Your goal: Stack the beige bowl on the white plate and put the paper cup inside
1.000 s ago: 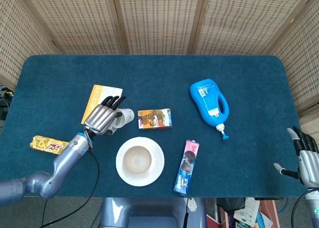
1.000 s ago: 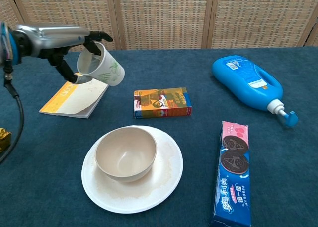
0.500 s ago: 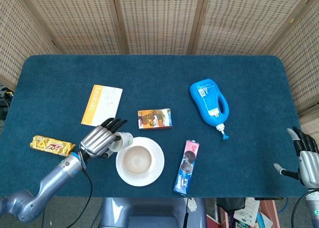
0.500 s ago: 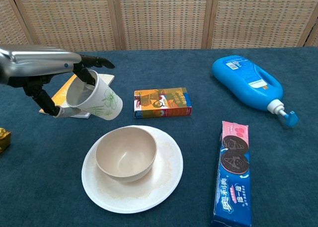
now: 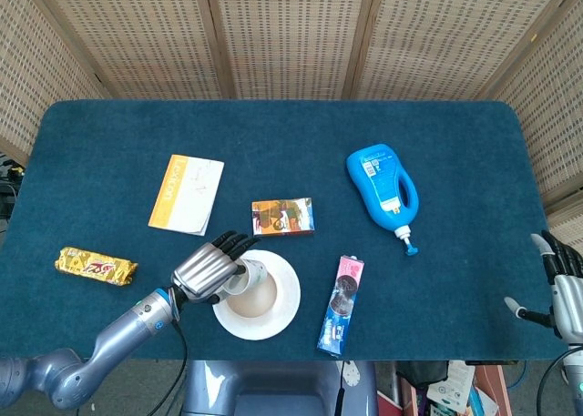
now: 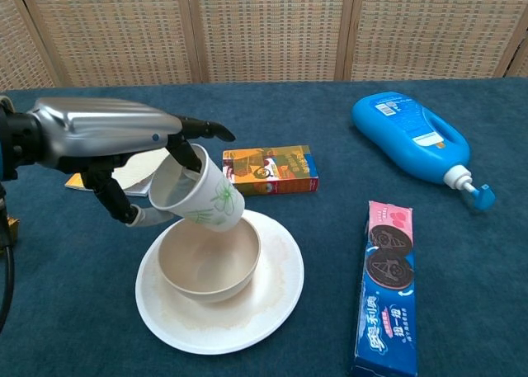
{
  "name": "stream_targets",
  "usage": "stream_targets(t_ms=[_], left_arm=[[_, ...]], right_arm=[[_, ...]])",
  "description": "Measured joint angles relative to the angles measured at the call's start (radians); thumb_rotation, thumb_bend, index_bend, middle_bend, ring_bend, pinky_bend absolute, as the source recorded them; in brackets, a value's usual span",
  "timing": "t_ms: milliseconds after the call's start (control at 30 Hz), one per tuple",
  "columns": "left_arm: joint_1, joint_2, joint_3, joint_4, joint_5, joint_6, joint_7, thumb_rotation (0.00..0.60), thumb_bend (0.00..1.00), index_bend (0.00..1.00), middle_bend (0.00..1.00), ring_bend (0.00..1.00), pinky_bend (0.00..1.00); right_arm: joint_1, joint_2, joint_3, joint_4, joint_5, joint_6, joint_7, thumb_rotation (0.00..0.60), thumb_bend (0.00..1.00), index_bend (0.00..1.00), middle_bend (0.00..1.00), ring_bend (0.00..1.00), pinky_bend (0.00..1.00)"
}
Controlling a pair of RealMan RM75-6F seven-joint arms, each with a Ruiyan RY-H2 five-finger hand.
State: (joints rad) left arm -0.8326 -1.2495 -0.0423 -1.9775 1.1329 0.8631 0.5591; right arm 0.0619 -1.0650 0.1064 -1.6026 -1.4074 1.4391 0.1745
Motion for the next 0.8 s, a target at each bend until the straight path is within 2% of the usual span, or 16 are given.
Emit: stream_targets(t_ms=[600, 800], left_arm=[[-0.035, -0.04, 0.051, 0.002, -0.066, -0.002, 0.077, 0.6, 0.41, 0.67, 0.0, 0.0, 0.02], [-0.045, -0.057, 0.061, 0.019, -0.093, 0.001, 0.09, 0.6, 0.41, 0.62, 0.0, 0.0, 0.02]], right_arm=[[-0.003, 0.004, 0.001, 0.001, -0.002, 0.003, 0.009, 0.6, 0.14, 0.0, 0.0, 0.0, 0.0], [-0.003, 0.004, 0.001, 0.0, 0.0, 0.001, 0.008, 0.6, 0.14, 0.0, 0.0, 0.0, 0.0]])
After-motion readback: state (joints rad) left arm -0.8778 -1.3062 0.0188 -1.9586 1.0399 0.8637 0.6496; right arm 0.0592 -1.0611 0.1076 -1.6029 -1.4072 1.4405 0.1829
